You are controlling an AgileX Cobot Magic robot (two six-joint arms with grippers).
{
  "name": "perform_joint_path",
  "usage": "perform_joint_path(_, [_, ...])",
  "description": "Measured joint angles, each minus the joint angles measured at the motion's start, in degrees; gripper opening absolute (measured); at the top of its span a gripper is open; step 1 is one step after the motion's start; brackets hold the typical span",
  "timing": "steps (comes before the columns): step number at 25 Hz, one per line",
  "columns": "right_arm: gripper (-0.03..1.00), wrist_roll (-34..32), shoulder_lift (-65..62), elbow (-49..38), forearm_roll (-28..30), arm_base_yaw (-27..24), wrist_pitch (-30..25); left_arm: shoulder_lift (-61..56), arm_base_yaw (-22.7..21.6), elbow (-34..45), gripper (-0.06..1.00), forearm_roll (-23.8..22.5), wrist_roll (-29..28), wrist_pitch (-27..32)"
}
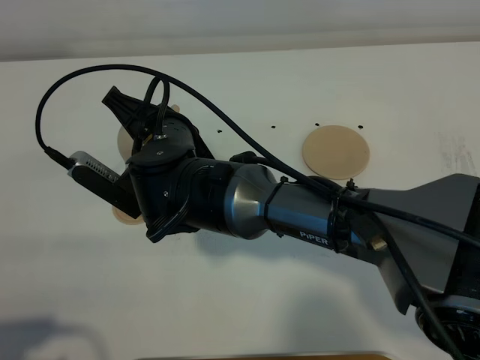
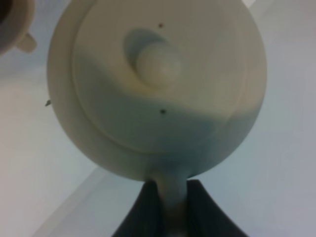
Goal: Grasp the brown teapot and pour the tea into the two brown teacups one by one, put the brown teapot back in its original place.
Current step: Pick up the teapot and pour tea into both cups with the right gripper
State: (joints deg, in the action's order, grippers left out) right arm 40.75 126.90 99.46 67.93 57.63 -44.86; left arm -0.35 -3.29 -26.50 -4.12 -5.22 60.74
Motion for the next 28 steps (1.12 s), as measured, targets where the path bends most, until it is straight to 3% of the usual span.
perform_joint_path(28, [0.08, 1.4, 0.0, 0.0, 0.0, 0.0, 0.1, 0.0, 0.0, 0.0, 0.30, 0.0, 0.0, 0.0])
